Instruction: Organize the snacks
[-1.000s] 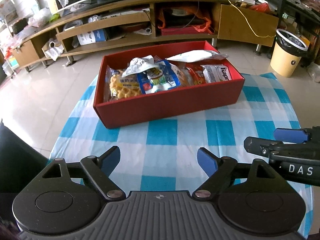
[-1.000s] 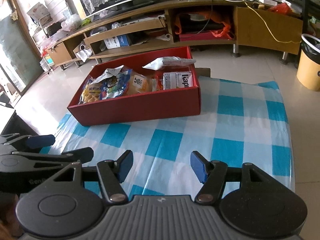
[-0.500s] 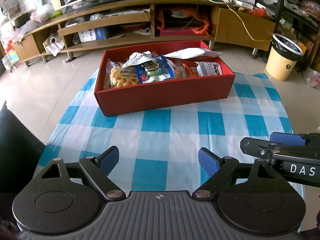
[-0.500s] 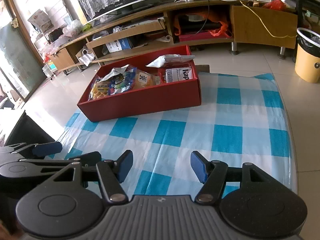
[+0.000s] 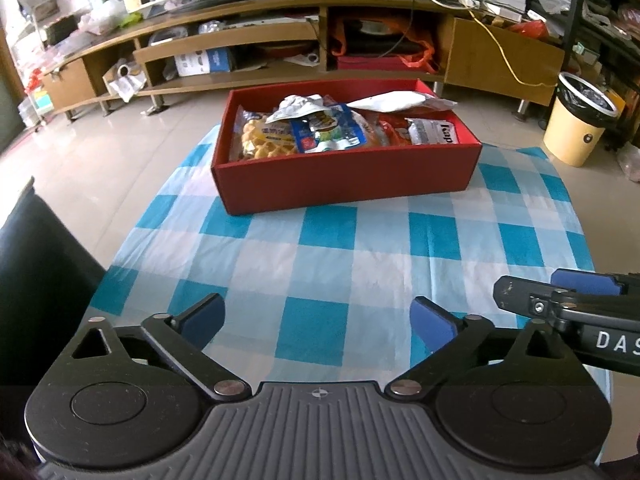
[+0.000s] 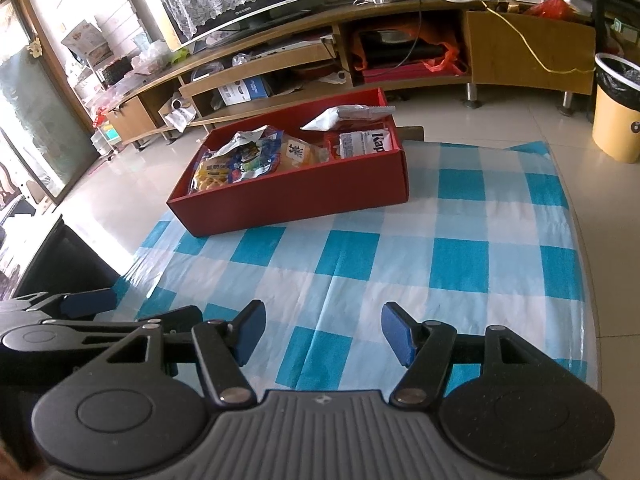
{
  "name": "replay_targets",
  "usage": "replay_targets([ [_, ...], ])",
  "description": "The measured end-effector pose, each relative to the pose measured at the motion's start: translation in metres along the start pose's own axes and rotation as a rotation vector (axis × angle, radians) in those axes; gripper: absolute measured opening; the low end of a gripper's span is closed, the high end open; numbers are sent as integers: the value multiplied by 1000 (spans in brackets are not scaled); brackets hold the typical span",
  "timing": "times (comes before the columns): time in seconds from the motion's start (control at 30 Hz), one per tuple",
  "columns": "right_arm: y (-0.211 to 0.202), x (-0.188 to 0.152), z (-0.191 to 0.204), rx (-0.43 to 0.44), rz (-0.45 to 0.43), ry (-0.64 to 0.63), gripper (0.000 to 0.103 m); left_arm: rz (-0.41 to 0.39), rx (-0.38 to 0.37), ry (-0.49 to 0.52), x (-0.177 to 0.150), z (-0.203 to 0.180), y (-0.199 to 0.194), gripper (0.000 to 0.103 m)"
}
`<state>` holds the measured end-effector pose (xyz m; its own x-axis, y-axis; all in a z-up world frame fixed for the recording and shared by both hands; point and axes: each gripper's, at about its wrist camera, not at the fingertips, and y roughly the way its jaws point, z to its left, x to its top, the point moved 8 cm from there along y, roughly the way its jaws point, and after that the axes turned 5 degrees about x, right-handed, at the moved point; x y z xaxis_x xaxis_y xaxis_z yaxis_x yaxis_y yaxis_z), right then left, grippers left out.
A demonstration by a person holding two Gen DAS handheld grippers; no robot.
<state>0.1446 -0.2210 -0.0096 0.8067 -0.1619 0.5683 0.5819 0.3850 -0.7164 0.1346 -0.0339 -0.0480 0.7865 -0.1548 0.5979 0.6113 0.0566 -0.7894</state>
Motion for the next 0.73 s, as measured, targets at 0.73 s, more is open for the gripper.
replay_targets([
  [0.73,-1,-1,2,5,-3,-7,66,-40,16,1,-1,3,-4,103],
])
